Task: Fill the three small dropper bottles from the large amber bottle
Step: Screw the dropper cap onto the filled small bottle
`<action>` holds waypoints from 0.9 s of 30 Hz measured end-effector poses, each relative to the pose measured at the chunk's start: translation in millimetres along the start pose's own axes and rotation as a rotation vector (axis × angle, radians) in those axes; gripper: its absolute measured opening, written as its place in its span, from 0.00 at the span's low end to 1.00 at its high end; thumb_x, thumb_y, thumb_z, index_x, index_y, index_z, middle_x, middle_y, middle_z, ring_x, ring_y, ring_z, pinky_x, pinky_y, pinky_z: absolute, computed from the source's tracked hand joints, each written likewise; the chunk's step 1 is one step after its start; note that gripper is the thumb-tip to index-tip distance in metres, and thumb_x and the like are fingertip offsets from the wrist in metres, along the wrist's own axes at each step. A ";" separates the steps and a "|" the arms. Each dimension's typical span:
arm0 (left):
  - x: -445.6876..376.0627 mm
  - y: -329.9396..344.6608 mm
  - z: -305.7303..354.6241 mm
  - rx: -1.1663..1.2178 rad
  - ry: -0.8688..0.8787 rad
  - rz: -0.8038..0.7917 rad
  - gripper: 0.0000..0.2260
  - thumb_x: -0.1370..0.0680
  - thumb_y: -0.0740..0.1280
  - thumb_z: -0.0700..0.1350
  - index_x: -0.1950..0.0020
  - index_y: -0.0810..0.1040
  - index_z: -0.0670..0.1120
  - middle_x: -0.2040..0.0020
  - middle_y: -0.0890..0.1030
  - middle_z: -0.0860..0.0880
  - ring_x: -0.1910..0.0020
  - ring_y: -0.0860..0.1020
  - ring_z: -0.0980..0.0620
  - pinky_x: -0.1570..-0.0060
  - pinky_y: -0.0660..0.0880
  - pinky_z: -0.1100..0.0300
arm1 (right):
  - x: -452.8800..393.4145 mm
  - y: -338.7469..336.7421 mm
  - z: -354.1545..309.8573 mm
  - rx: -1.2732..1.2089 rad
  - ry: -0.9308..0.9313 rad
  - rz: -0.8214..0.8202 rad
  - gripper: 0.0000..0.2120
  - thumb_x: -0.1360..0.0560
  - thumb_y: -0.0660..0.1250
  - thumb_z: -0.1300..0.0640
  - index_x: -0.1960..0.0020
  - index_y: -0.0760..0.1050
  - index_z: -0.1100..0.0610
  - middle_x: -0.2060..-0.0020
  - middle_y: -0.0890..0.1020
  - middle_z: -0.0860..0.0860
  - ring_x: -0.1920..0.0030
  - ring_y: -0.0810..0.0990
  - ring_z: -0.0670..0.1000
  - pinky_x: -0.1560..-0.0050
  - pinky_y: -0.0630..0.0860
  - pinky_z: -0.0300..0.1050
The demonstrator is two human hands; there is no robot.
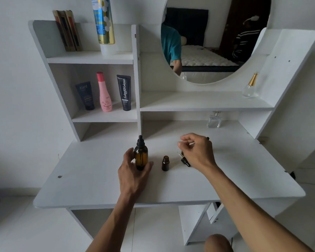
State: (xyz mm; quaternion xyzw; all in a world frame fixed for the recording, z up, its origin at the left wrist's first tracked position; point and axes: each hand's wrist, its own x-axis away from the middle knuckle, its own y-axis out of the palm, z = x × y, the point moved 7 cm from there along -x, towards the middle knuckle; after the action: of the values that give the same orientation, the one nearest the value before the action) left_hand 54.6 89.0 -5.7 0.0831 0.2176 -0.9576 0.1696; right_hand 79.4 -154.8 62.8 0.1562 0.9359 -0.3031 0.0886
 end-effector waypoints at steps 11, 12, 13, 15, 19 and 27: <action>57.0 21.3 45.3 -0.154 0.345 0.069 0.20 0.31 0.79 0.46 0.45 0.74 0.49 0.50 0.75 0.54 0.53 0.73 0.59 0.57 0.68 0.72 | 30.4 18.7 50.1 0.314 0.076 -0.046 0.15 0.27 0.74 0.48 0.42 0.81 0.50 0.45 0.84 0.50 0.44 0.82 0.58 0.51 0.79 0.49; 55.4 32.1 47.6 -0.165 0.357 0.001 0.19 0.29 0.78 0.47 0.43 0.74 0.49 0.48 0.76 0.54 0.51 0.74 0.58 0.55 0.68 0.71 | 30.4 21.2 50.3 0.325 0.082 -0.049 0.16 0.27 0.74 0.47 0.41 0.80 0.50 0.44 0.83 0.51 0.44 0.82 0.58 0.51 0.79 0.49; 53.5 42.1 48.8 -0.175 0.350 -0.057 0.19 0.28 0.77 0.47 0.40 0.73 0.50 0.46 0.76 0.54 0.48 0.75 0.56 0.53 0.68 0.70 | 30.6 23.0 50.6 0.336 0.090 -0.048 0.17 0.27 0.74 0.47 0.40 0.80 0.50 0.44 0.83 0.51 0.44 0.81 0.58 0.51 0.78 0.48; 47.7 57.7 47.0 -0.179 0.277 -0.139 0.22 0.25 0.74 0.47 0.34 0.71 0.49 0.42 0.76 0.52 0.42 0.74 0.54 0.51 0.65 0.69 | 30.6 25.3 51.0 0.353 0.095 -0.035 0.16 0.26 0.73 0.47 0.40 0.79 0.50 0.45 0.84 0.50 0.44 0.82 0.58 0.52 0.78 0.48; 33.7 71.4 37.5 -0.202 0.116 -0.171 0.27 0.23 0.71 0.47 0.26 0.66 0.45 0.33 0.74 0.46 0.33 0.71 0.48 0.40 0.68 0.62 | 30.0 26.3 51.4 0.357 0.087 -0.011 0.14 0.24 0.72 0.48 0.40 0.79 0.49 0.44 0.84 0.49 0.43 0.81 0.58 0.52 0.77 0.48; 22.1 80.9 24.8 -0.205 0.049 -0.196 0.21 0.22 0.69 0.47 0.31 0.69 0.49 0.44 0.80 0.44 0.46 0.78 0.43 0.51 0.75 0.52 | 20.8 10.5 24.4 0.113 -0.043 -0.021 0.07 0.27 0.75 0.53 0.50 0.83 0.52 0.56 0.85 0.49 0.56 0.84 0.51 0.52 0.80 0.49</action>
State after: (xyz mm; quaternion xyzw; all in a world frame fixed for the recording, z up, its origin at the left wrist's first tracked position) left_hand 61.2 3.0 -20.1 0.0669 0.3254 -0.9400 0.0777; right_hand 65.3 -156.3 32.1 0.1443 0.9168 -0.3596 0.0966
